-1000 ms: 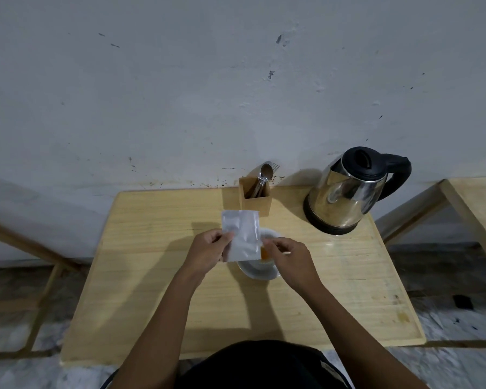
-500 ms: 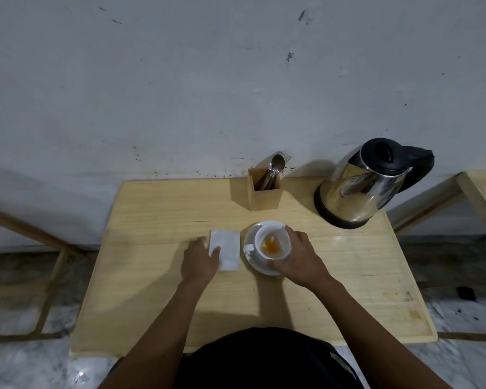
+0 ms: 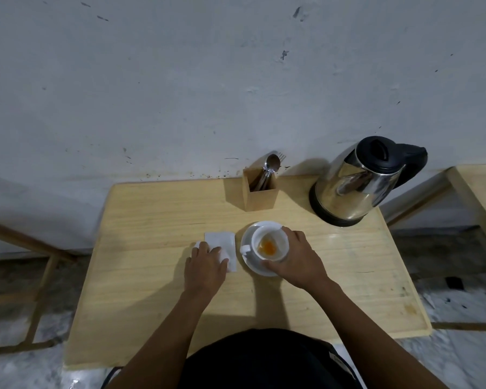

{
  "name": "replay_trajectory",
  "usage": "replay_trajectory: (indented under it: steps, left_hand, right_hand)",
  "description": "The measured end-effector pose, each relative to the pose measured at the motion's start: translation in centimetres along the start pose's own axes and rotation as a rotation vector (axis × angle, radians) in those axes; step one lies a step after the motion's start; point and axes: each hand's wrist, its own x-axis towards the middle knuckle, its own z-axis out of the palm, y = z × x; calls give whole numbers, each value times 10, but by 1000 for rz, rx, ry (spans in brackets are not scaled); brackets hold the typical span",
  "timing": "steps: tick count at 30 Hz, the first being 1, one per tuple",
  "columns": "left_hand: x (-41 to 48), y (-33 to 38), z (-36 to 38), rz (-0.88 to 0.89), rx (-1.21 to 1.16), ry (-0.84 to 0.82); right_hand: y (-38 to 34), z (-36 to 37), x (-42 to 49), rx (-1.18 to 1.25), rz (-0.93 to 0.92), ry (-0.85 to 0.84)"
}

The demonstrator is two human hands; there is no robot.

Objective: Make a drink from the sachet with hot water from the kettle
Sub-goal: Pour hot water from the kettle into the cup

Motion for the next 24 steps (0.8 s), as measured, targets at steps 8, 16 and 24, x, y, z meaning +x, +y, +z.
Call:
replay_trajectory:
  steps: [8, 16, 24]
  left_hand:
    - [0, 46, -13, 33, -591, -10]
    - [3, 78, -3, -147, -719, 43]
    - [3, 101, -1, -316, -702, 151]
  right_hand:
    - [21, -23, -11, 99, -42, 254]
    - [61, -84, -17, 245, -47, 600]
    - [84, -173, 9, 235, -65, 761]
